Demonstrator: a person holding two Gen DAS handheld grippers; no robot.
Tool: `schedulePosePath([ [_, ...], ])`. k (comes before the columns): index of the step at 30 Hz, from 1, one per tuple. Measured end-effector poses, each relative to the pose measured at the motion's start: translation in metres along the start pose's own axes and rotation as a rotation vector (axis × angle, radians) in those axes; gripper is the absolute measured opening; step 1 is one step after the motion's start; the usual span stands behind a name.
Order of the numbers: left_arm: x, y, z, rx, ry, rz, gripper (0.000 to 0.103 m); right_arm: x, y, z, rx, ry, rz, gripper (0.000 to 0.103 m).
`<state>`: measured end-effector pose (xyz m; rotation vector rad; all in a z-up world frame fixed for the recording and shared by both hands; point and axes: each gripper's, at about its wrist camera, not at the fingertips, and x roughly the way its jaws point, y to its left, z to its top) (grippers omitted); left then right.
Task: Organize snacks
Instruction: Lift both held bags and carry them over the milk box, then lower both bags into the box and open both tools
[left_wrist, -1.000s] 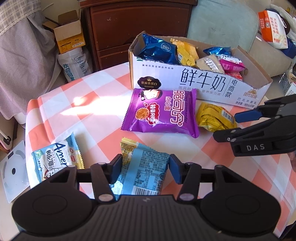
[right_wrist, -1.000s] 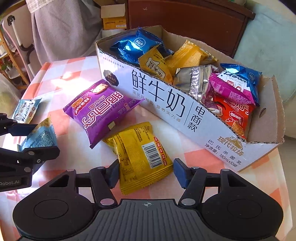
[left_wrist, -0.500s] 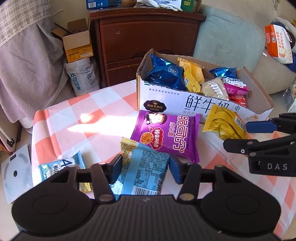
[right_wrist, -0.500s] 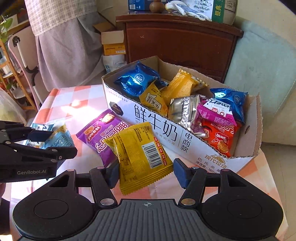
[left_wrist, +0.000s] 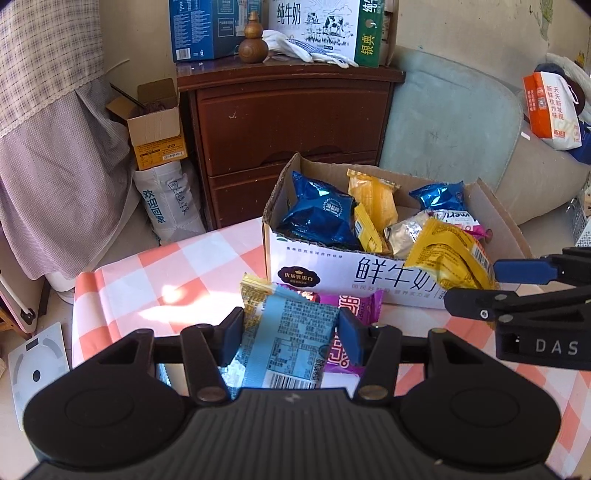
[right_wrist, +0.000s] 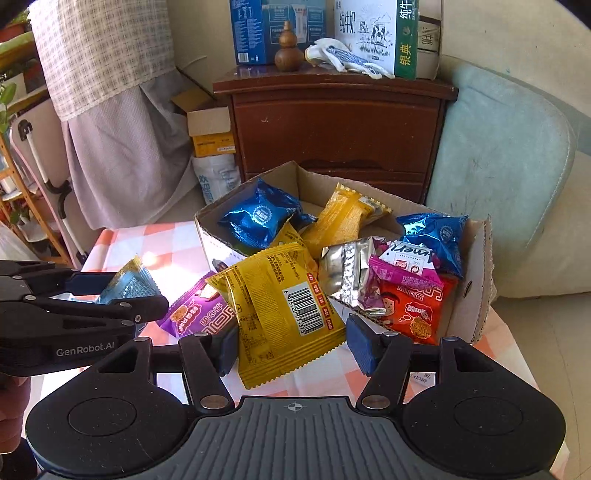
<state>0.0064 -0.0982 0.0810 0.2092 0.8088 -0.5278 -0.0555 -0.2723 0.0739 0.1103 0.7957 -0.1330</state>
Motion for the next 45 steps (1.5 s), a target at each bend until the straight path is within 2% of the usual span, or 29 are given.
schedulePosePath([
  [14,0.005,-0.01,0.039,-0.004,-0.081,-0.019,0.053,-0.021,-0.036,0.021,0.155,-0.097,-0.077,0.06],
  [19,0.015,-0.016,0.051,-0.011,-0.087,-0.052,0.053,-0.027,-0.051,0.028,0.247,-0.137,-0.099,0.06],
  [34,0.061,-0.046,0.085,-0.027,-0.088,-0.125,0.053,-0.001,-0.07,0.033,0.403,-0.114,-0.171,0.06],
  [36,0.069,-0.051,0.089,-0.028,-0.098,-0.138,0.056,0.005,-0.075,0.034,0.433,-0.116,-0.182,0.06],
  [39,0.078,-0.057,0.089,-0.025,-0.117,-0.135,0.076,0.017,-0.083,0.033,0.473,-0.102,-0.17,0.063],
  [40,0.078,-0.057,0.089,-0.029,-0.124,-0.128,0.085,0.019,-0.086,0.032,0.493,-0.092,-0.176,0.063],
  [41,0.078,-0.057,0.089,-0.038,-0.13,-0.121,0.088,0.02,-0.088,0.031,0.51,-0.087,-0.177,0.063],
  [45,0.071,-0.053,0.094,-0.046,-0.143,-0.114,0.088,0.018,-0.09,0.03,0.518,-0.094,-0.171,0.063],
])
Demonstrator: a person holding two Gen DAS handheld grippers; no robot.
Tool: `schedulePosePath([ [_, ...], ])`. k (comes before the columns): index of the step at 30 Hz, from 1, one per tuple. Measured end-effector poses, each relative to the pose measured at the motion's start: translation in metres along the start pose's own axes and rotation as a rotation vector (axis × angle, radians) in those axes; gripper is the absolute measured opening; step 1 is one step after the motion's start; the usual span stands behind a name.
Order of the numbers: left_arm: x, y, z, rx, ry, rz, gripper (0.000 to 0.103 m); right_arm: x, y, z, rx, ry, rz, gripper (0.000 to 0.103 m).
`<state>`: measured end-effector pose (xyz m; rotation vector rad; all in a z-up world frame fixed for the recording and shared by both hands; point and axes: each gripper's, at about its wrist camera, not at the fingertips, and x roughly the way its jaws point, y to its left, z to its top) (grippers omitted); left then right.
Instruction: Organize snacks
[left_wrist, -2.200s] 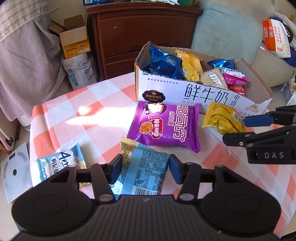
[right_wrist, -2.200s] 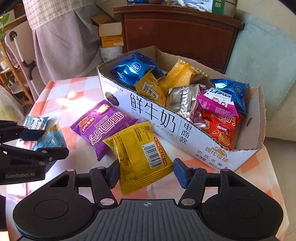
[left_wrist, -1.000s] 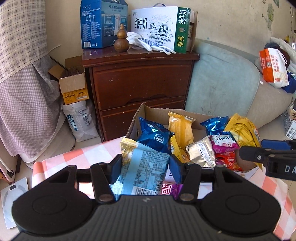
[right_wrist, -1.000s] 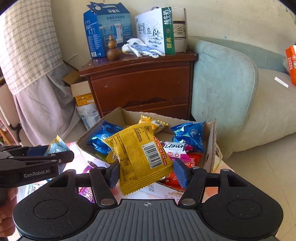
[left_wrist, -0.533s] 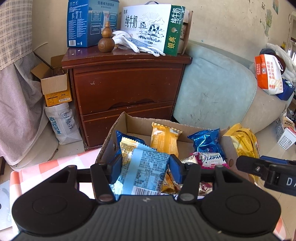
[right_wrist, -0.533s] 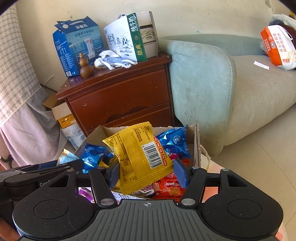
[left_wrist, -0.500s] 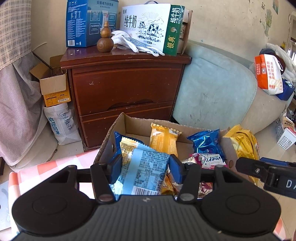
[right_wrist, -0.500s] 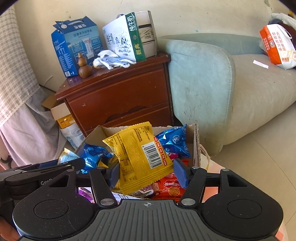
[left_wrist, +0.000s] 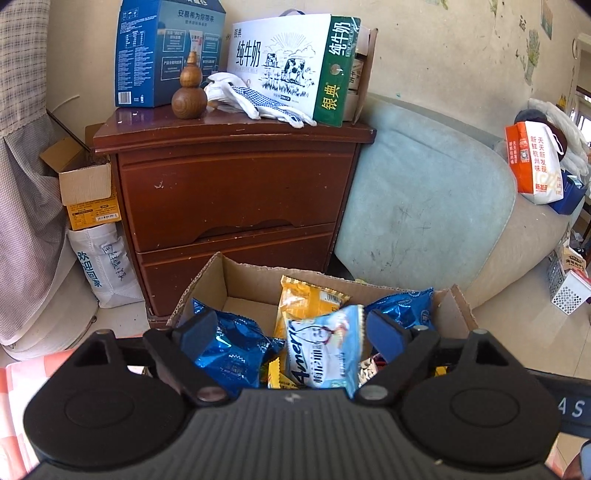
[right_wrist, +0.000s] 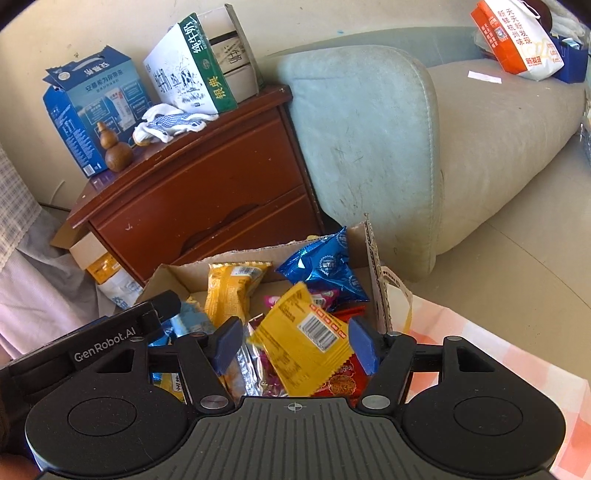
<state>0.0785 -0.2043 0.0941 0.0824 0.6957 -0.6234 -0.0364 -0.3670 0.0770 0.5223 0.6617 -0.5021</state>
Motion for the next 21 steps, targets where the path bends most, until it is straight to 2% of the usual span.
schedulePosePath([
  [6,-0.02,0.015,0.002,-0.026,0.004,0.023,0.089,-0.006,0.009,-0.004,-0.025,0.002,0.039,0.066],
  [10,-0.034,0.028,-0.002,-0.02,0.013,0.069,0.09,-0.01,0.026,-0.012,-0.085,0.018,0.075,0.069],
  [17,-0.053,0.062,-0.017,-0.071,0.05,0.105,0.09,-0.008,0.053,-0.033,-0.154,0.096,0.136,0.07],
  [21,-0.058,0.074,-0.028,-0.062,0.083,0.135,0.09,-0.004,0.067,-0.046,-0.183,0.149,0.147,0.071],
])
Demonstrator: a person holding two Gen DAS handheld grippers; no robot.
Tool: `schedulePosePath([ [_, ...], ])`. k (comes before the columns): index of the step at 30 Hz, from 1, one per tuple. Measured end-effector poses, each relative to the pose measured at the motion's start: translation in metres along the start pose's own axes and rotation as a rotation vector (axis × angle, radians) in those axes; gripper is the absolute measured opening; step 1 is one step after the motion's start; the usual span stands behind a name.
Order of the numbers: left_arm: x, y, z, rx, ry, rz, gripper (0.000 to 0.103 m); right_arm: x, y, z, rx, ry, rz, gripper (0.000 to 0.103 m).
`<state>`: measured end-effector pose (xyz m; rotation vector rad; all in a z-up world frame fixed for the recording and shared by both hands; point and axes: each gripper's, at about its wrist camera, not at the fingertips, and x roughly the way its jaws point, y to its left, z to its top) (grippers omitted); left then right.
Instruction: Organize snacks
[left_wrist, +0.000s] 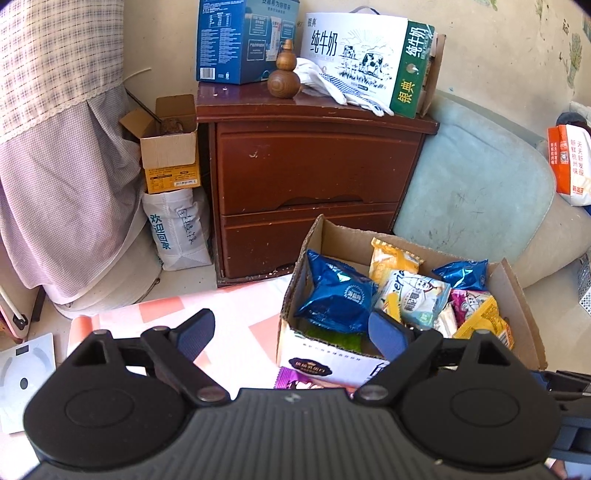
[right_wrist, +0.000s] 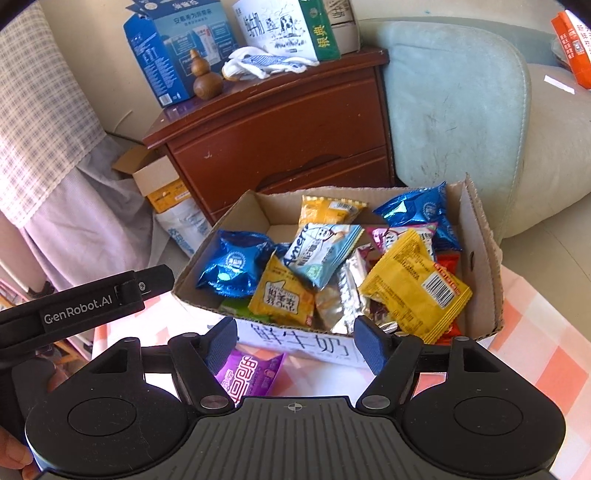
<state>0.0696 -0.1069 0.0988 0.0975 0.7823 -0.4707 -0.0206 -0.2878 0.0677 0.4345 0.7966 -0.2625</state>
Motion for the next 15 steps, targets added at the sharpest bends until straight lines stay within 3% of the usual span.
schedulePosePath([
  [9,-0.001,0.034,-0.025,0.036,0.081,0.048,0.09,0.021,0.028,-0.02,-0.111,0.069,0.04,0.073],
  [15,-0.001,0.065,-0.039,0.003,0.112,0.12,0.09,0.041,0.036,-0.026,-0.094,0.076,0.079,0.073],
])
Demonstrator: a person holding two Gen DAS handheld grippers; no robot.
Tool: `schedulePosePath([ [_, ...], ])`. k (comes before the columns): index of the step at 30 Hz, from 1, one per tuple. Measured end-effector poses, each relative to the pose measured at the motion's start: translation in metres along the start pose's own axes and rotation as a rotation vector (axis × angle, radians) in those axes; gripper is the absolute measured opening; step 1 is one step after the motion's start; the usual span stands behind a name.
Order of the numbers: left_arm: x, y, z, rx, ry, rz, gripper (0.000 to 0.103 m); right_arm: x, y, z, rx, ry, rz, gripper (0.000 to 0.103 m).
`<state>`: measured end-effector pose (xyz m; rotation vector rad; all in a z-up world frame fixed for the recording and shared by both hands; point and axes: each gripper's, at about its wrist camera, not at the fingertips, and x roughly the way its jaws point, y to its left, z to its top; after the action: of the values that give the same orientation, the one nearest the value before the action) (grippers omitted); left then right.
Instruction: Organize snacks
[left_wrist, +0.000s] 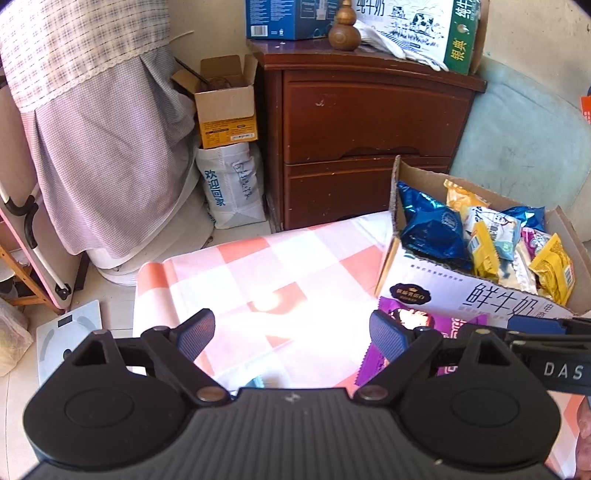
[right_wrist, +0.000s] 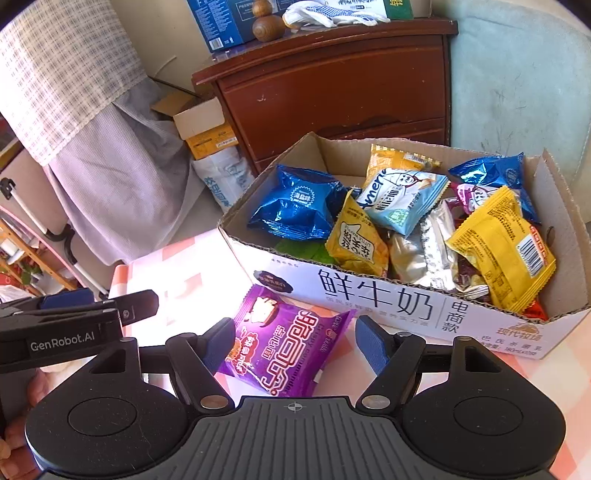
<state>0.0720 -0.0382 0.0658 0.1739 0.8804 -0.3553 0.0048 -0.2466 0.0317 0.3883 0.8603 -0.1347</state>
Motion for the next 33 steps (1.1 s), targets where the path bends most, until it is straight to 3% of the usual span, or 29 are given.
schedulePosePath([
  [8,0.01,0.033,-0.017,-0.045,0.062,0.08,0.09,0.026,0.016,-0.006,-0.05,-0.02,-0.075,0.073],
  [14,0.025,0.047,-0.038,-0.024,0.138,0.1,0.09,0.039,0.019,-0.011,-0.044,0.032,-0.092,0.075],
  [18,0.029,0.05,-0.048,0.003,0.163,0.104,0.09,0.039,0.023,-0.014,-0.043,0.093,-0.07,0.078],
  [24,0.039,0.047,-0.058,0.026,0.206,0.049,0.087,0.026,0.033,-0.018,-0.098,0.179,0.012,0.078],
  [26,0.04,0.047,-0.059,0.02,0.21,0.024,0.08,0.018,0.036,-0.016,-0.129,0.154,0.018,0.078],
  [33,0.038,0.041,-0.061,0.043,0.185,-0.003,0.073,0.026,0.033,-0.008,-0.197,0.027,-0.046,0.08],
])
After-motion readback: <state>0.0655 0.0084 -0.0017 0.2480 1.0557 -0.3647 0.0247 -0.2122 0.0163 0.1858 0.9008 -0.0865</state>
